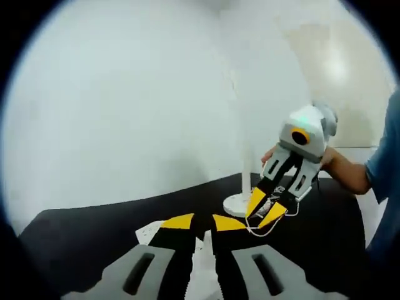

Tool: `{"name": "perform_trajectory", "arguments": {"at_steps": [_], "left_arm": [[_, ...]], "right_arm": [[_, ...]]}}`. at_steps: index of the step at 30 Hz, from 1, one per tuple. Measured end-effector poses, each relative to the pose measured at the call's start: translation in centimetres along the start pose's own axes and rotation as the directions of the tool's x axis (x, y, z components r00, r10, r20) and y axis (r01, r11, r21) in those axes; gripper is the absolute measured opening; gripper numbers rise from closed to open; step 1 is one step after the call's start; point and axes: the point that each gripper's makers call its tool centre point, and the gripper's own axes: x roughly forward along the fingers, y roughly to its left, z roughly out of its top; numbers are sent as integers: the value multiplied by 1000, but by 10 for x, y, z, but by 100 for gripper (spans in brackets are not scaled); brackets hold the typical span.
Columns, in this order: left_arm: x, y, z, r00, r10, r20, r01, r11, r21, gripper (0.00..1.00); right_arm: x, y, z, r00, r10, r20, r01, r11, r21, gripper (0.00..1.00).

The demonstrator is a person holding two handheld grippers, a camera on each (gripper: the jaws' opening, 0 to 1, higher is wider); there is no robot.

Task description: Insert the desk lamp plug into the socket, turn on the power strip switch, turn on the lamp switch, then turn off the lamp switch, turn off the power strip switch, and remove the plug from the socket.

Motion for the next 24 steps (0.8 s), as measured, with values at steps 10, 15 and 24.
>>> {"name": "perform_trajectory", "arguments": {"at_steps": [10, 15, 24], "left_arm": [[-42, 29, -3, 1000, 24, 19, -23, 999, -40, 25], [-56, 33, -7, 1000, 3, 21, -2, 999, -46, 37], [-70, 32, -24, 999, -51, 7, 51, 998, -44, 57]], "right_arm": [[-12, 2, 15, 997, 8, 74, -19, 990, 138, 22], [-17, 2, 15, 995, -21, 95, 2, 981, 194, 28], [-32, 12, 16, 978, -93, 186, 30, 947, 319, 33]]}}
